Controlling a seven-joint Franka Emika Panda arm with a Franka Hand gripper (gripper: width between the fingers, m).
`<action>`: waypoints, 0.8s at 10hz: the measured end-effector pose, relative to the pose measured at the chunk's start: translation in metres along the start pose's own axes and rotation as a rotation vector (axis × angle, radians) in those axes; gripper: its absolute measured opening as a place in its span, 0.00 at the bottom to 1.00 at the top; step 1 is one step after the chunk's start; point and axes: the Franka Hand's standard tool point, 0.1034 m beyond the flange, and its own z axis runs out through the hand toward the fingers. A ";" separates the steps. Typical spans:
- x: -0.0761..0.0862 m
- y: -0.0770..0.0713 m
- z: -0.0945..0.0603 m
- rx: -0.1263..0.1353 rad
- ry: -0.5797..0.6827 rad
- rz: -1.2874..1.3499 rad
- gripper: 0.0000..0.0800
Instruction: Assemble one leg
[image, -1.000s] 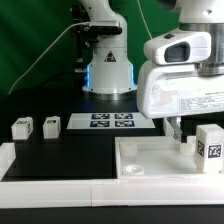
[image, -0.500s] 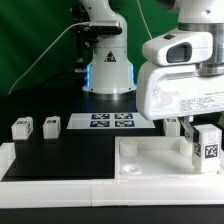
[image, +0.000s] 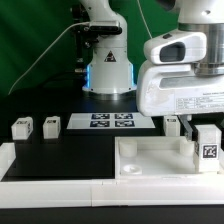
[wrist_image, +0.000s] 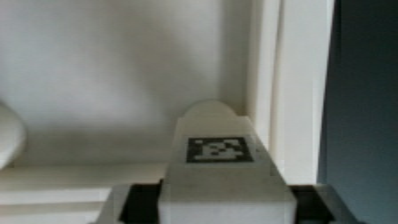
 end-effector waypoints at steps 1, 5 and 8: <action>0.000 -0.002 0.000 0.002 0.008 0.119 0.37; -0.002 -0.009 0.001 0.002 0.007 0.605 0.37; -0.002 -0.011 0.001 0.003 0.008 0.944 0.37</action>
Offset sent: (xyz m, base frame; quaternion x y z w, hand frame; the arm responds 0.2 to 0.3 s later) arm -0.0018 0.0040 0.0021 -0.0167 0.0052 0.2247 0.9743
